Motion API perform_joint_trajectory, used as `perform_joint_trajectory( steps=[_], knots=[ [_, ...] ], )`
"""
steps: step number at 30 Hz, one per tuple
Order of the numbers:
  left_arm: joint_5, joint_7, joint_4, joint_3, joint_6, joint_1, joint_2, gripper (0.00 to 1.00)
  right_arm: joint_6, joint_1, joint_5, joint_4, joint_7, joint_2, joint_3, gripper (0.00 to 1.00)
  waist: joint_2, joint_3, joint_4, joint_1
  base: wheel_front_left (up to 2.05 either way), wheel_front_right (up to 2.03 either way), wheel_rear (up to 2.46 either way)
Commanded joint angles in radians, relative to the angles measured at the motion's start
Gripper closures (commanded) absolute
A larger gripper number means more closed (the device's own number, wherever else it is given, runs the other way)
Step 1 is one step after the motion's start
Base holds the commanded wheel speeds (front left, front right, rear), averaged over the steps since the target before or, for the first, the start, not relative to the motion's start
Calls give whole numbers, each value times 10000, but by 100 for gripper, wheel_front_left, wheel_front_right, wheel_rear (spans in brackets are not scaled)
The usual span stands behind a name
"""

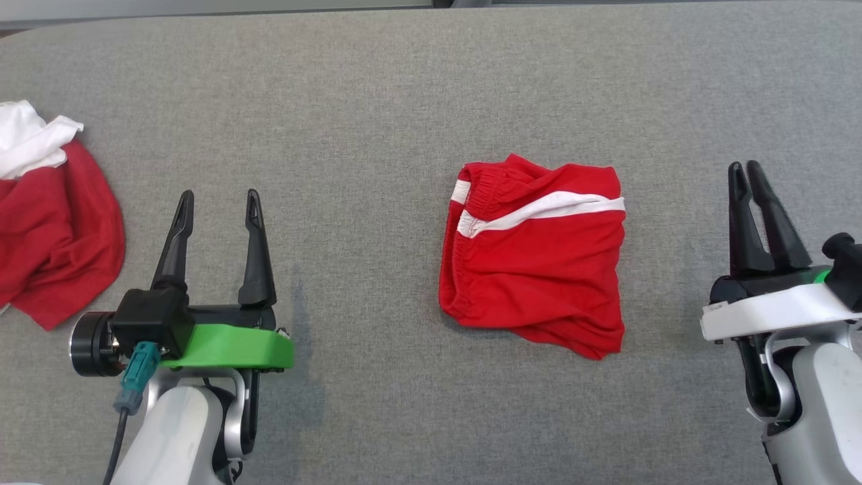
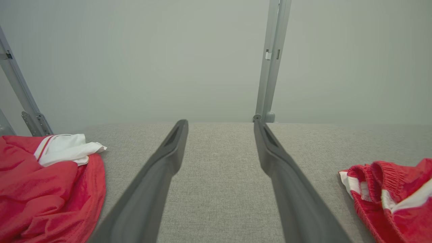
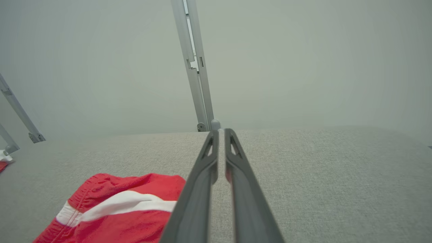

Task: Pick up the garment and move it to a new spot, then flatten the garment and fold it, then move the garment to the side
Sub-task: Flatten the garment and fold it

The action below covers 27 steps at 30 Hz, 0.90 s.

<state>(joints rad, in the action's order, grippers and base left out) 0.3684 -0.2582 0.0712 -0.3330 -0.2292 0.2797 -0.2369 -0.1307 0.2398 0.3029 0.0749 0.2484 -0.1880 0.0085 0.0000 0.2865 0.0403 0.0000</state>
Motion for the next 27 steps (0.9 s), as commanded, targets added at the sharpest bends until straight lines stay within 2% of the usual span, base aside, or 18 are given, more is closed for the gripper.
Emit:
perform_joint_trajectory(
  steps=[1, 6, 15, 27],
  knots=[
    [-47, -68, -24, 48, -12, -112, -98, 0, 0, -135, -61, 39, -49, -13, -85, 0, 0, -239, -201, 0, 0, 0, 0],
    [-80, -68, -129, 253, -20, -380, -271, 0, 0, -382, -238, 88, -298, 7, -535, 0, 0, -672, -411, 0, 0, 0, 0],
    [153, 18, -83, 388, -30, -1186, -587, 0, 0, -990, -347, 187, -777, 108, -220, 0, 0, -1649, -704, 0, 0, 0, 0],
    [293, 325, -217, 198, -102, -2199, -805, 0, 0, -2163, -592, -351, -1267, 286, -417, 0, 0, -2617, -635, 0, 0, 0, 0]
  ],
)
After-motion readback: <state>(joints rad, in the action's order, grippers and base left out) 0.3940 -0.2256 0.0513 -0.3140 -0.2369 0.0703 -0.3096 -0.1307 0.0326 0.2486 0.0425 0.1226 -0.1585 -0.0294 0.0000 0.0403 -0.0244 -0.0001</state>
